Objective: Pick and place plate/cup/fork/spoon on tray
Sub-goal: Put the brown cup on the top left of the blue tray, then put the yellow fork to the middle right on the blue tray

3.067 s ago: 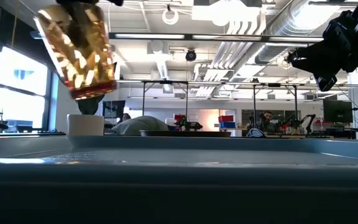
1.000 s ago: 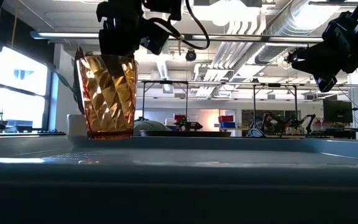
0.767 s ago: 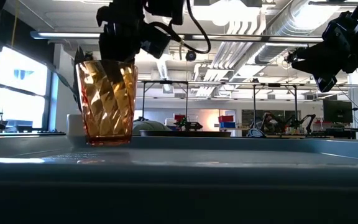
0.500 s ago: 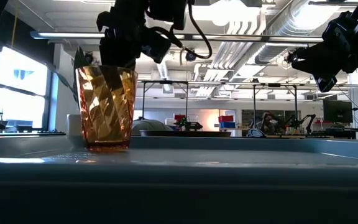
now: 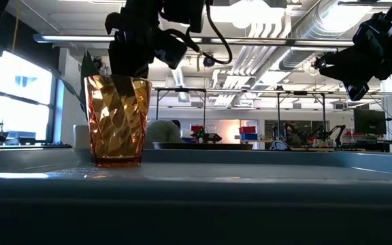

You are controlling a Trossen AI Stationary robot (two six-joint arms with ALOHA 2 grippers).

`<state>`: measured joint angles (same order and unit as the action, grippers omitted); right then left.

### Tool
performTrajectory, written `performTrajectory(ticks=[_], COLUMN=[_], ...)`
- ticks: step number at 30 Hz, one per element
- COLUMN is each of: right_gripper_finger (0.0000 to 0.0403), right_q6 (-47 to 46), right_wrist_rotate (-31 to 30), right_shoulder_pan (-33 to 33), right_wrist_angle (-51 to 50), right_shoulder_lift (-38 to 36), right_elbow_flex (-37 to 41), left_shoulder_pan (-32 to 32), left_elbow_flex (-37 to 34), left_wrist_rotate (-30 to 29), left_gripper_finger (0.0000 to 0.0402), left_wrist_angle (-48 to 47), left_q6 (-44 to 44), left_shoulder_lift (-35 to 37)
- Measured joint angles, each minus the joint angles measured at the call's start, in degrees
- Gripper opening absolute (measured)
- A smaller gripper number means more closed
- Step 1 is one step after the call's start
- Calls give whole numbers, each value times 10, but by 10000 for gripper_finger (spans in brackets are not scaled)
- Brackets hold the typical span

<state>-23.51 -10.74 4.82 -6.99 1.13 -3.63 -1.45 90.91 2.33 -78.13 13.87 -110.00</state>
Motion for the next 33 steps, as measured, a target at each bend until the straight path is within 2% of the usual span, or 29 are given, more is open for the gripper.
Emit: performTrajectory(ticks=[16, 33], right_gripper_finger=[116, 116], right_q6=[0, 0], right_wrist_rotate=[0, 0], right_shoulder_pan=[0, 0], right_wrist_angle=[0, 0], right_shoulder_lift=[0, 0], right_elbow_flex=[0, 0], left_shoulder_pan=[0, 1], left_elbow_flex=[0, 1], left_wrist_rotate=[1, 0], left_gripper_finger=[98, 102], left_wrist_angle=[0, 0], left_q6=[-9, -5], left_shoulder_lift=[1, 15])
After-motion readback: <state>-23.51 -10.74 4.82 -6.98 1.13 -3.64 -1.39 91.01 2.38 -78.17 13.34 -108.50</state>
